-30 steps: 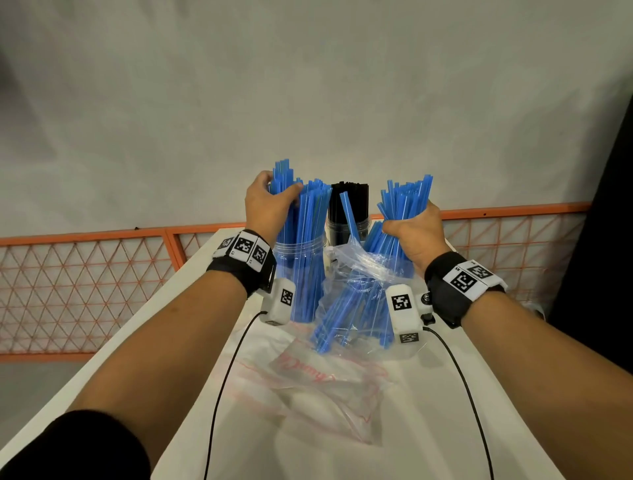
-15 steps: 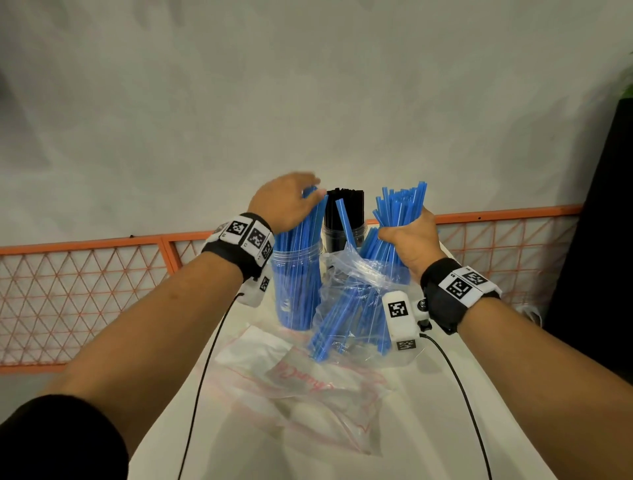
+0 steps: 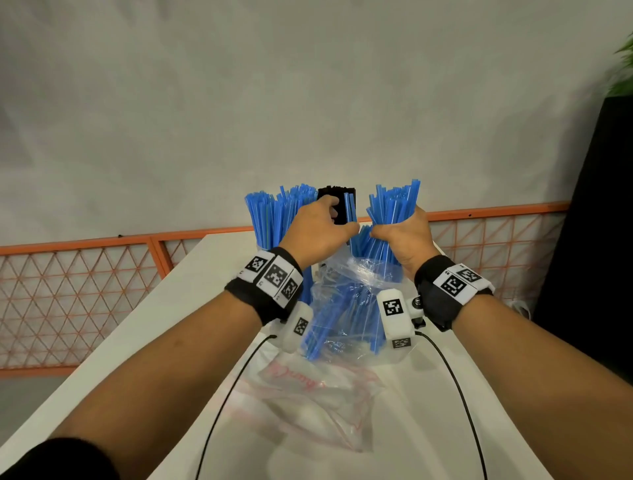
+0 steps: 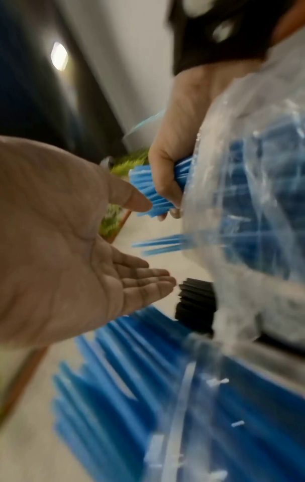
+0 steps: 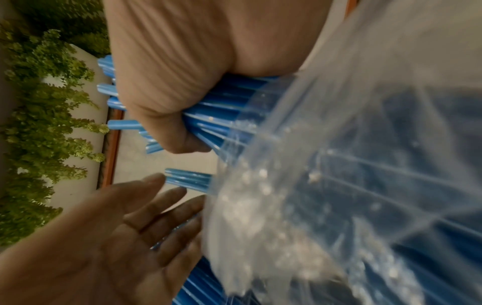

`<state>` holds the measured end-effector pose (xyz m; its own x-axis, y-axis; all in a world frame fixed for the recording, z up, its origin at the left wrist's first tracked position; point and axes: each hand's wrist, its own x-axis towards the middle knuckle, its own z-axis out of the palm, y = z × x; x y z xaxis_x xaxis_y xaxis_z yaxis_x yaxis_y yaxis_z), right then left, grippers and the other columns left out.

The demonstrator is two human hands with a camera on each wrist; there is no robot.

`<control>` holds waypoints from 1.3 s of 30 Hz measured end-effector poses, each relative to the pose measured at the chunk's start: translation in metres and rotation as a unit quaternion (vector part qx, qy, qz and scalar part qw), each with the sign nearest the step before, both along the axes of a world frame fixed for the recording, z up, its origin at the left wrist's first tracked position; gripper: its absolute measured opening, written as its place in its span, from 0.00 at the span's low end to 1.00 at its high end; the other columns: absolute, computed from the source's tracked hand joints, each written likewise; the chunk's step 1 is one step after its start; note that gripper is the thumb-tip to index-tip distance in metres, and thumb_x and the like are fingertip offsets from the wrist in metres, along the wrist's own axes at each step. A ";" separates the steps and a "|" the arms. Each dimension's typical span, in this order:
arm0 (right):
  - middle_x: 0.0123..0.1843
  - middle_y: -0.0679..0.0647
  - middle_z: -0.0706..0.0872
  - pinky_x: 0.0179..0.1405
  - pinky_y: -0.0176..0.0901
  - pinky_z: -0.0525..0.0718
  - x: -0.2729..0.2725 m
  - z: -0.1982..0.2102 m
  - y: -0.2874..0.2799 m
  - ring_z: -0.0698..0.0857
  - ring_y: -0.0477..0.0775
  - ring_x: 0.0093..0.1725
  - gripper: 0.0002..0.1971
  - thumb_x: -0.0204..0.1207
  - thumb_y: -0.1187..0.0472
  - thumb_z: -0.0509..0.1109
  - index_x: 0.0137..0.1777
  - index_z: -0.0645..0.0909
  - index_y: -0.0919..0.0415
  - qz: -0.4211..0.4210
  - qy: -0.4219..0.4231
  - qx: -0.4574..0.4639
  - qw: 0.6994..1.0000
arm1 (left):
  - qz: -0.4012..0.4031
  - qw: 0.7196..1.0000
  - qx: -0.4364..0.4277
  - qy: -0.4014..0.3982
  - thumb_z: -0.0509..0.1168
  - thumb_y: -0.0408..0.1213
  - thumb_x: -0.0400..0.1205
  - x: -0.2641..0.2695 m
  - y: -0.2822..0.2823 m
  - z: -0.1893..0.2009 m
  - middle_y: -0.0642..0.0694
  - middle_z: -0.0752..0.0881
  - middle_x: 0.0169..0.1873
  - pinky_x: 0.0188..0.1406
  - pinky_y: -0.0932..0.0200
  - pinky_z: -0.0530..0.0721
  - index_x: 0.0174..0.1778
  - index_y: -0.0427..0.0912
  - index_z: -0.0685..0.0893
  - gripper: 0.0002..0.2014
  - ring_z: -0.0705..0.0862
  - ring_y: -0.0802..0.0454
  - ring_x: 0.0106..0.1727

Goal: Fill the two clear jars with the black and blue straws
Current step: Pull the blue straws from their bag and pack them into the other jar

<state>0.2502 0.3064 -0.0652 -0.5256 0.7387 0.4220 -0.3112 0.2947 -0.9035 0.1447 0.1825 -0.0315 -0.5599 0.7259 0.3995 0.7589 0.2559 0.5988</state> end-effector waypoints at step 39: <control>0.44 0.59 0.88 0.43 0.45 0.89 0.002 -0.006 0.013 0.90 0.54 0.44 0.19 0.66 0.80 0.73 0.58 0.80 0.72 0.016 -0.006 -0.015 1.000 | -0.120 0.926 -0.164 -0.317 0.64 0.22 0.76 -0.024 0.064 -0.039 0.39 0.88 0.46 0.59 0.44 0.86 0.57 0.35 0.83 0.15 0.85 0.41 0.51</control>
<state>0.2519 0.3193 -0.0712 -0.5533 0.7337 0.3944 -0.3097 0.2583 -0.9151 0.1210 0.2469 -0.0708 -0.4137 0.8838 -0.2184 0.3400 0.3725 0.8635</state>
